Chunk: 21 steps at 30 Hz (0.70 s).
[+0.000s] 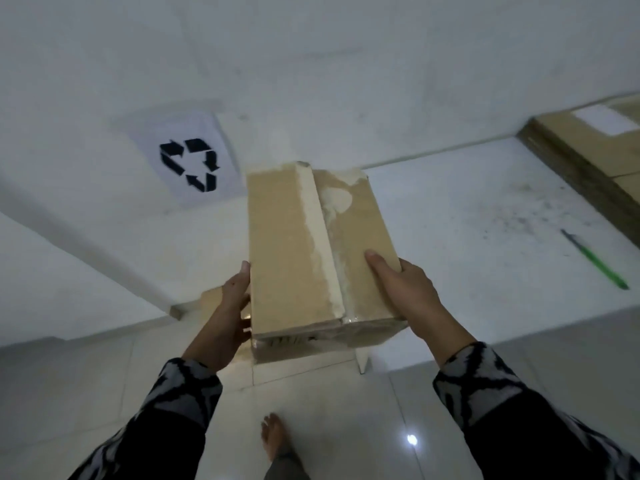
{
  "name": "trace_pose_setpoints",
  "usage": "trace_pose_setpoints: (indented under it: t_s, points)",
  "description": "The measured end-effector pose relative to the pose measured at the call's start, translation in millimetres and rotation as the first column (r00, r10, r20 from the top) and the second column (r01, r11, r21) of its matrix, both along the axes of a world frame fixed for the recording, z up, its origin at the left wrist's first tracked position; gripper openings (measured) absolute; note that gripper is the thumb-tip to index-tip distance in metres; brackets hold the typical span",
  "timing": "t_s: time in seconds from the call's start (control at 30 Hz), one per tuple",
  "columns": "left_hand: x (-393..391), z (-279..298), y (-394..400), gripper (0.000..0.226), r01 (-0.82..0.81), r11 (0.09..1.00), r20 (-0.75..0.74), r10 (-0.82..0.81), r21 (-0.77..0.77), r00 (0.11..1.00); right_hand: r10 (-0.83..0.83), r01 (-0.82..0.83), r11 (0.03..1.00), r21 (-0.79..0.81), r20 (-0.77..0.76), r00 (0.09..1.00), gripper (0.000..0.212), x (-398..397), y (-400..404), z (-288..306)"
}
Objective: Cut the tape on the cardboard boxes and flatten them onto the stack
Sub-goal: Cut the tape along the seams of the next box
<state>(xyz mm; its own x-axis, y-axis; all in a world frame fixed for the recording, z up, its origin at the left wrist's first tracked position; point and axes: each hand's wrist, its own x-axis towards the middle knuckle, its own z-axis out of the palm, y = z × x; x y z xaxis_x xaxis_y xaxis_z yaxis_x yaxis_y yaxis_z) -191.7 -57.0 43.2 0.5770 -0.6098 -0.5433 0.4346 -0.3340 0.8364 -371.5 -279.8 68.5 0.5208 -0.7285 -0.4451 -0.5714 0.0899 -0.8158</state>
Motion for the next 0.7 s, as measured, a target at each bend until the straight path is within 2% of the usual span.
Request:
trace_pose_setpoints:
  t_s: [0.13, 0.3, 0.53, 0.7]
  points:
    - [-69, 14, -49, 0.086, 0.07, 0.997, -0.023, -0.069, 0.03, 0.997, -0.029, 0.028, 0.999, -0.044, -0.02, 0.999, 0.052, -75, -46, 12]
    - [-114, 18, -115, 0.098, 0.096, 0.994, -0.037, -0.094, 0.045, 0.995, -0.046, 0.041, 0.993, -0.11, -0.04, 0.998, 0.055, -120, -109, 12]
    - [-128, 15, -208, 0.104, 0.025, 0.999, 0.075, -0.028, 0.033, 0.997, -0.057, 0.053, 0.988, -0.145, -0.027, 0.998, 0.057, -130, -191, -2]
    - [-125, 10, -260, 0.121, -0.02, 0.998, 0.17, 0.009, 0.064, 0.985, -0.071, 0.066, 0.987, -0.143, -0.027, 0.997, 0.07, -124, -238, -20]
